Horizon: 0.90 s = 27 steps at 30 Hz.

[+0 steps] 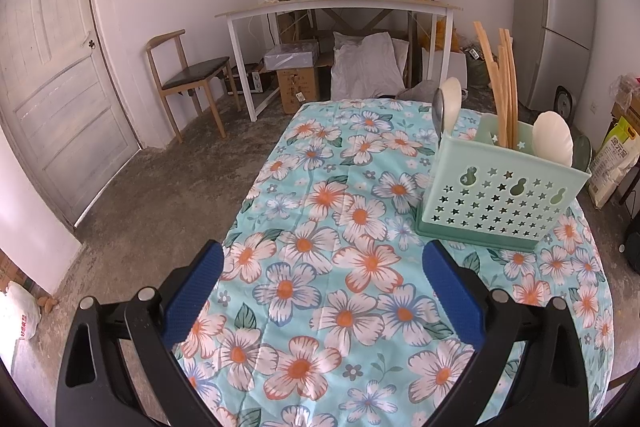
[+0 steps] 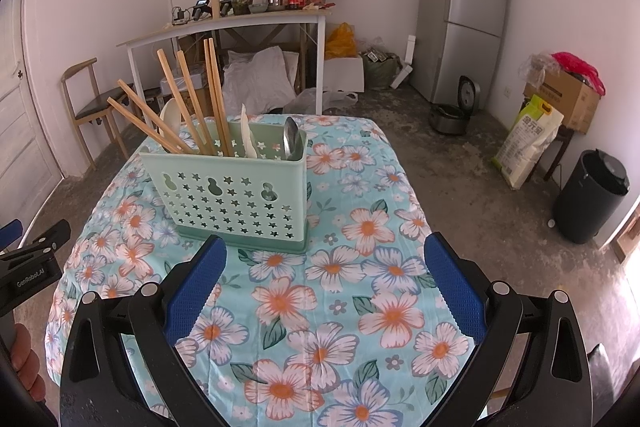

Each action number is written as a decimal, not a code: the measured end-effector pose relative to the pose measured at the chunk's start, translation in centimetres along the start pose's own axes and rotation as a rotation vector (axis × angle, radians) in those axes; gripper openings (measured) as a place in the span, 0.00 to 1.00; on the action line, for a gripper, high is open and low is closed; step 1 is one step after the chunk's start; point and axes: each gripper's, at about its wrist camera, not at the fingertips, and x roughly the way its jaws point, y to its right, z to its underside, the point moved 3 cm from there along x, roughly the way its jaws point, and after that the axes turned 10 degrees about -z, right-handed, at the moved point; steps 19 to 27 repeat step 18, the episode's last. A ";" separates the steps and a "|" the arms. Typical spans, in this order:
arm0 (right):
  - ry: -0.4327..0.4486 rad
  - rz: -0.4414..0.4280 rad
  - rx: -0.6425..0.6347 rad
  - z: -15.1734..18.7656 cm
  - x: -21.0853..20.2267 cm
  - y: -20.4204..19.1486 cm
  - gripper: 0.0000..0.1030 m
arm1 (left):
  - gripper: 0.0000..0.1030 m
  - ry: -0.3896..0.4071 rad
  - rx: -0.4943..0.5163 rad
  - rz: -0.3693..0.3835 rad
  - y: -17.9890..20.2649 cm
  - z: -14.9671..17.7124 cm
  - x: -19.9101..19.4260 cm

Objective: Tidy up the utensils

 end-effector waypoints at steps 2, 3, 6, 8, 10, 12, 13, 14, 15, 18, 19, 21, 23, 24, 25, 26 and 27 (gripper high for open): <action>-0.001 -0.001 0.000 0.0 0.0 -0.1 0.92 | 0.95 -0.002 -0.001 -0.001 0.0 0.0 0.0; -0.001 0.000 0.001 0.0 0.0 0.0 0.92 | 0.95 -0.003 -0.001 0.001 0.0 0.0 0.0; -0.002 -0.001 0.001 0.0 0.0 -0.1 0.92 | 0.95 -0.004 0.000 0.001 0.1 0.0 0.1; -0.002 -0.004 -0.001 0.0 0.0 -0.2 0.92 | 0.95 -0.004 0.000 0.003 0.1 0.1 0.0; -0.002 -0.004 -0.001 0.0 0.0 -0.1 0.92 | 0.95 -0.007 0.002 0.004 0.2 0.3 0.0; -0.001 -0.004 0.000 0.0 0.0 -0.1 0.92 | 0.95 -0.007 0.001 0.006 0.2 0.3 0.0; -0.001 -0.003 0.000 -0.1 0.0 -0.3 0.92 | 0.95 -0.007 0.001 0.006 0.2 0.2 0.0; -0.002 -0.003 0.001 -0.1 0.0 -0.2 0.92 | 0.95 -0.007 0.002 0.006 0.2 0.2 -0.1; -0.003 -0.006 0.001 0.0 0.0 0.0 0.92 | 0.95 -0.008 0.002 0.007 0.2 0.3 -0.1; -0.002 -0.004 0.000 0.0 0.0 0.0 0.92 | 0.95 -0.015 0.001 0.010 0.2 0.2 -0.1; -0.002 -0.004 0.000 0.0 0.0 0.0 0.92 | 0.95 -0.015 0.001 0.010 0.2 0.2 -0.1; -0.002 -0.004 0.000 0.0 0.0 0.0 0.92 | 0.95 -0.015 0.001 0.010 0.2 0.2 -0.1; -0.002 -0.004 0.000 0.0 0.0 0.0 0.92 | 0.95 -0.015 0.001 0.010 0.2 0.2 -0.1; -0.002 -0.004 0.000 0.0 0.0 0.0 0.92 | 0.95 -0.015 0.001 0.010 0.2 0.2 -0.1; -0.002 -0.004 0.000 0.0 0.0 0.0 0.92 | 0.95 -0.015 0.001 0.010 0.2 0.2 -0.1; -0.002 -0.004 0.000 0.0 0.0 0.0 0.92 | 0.95 -0.015 0.001 0.010 0.2 0.2 -0.1; -0.002 -0.004 0.000 0.0 0.0 0.0 0.92 | 0.95 -0.015 0.001 0.010 0.2 0.2 -0.1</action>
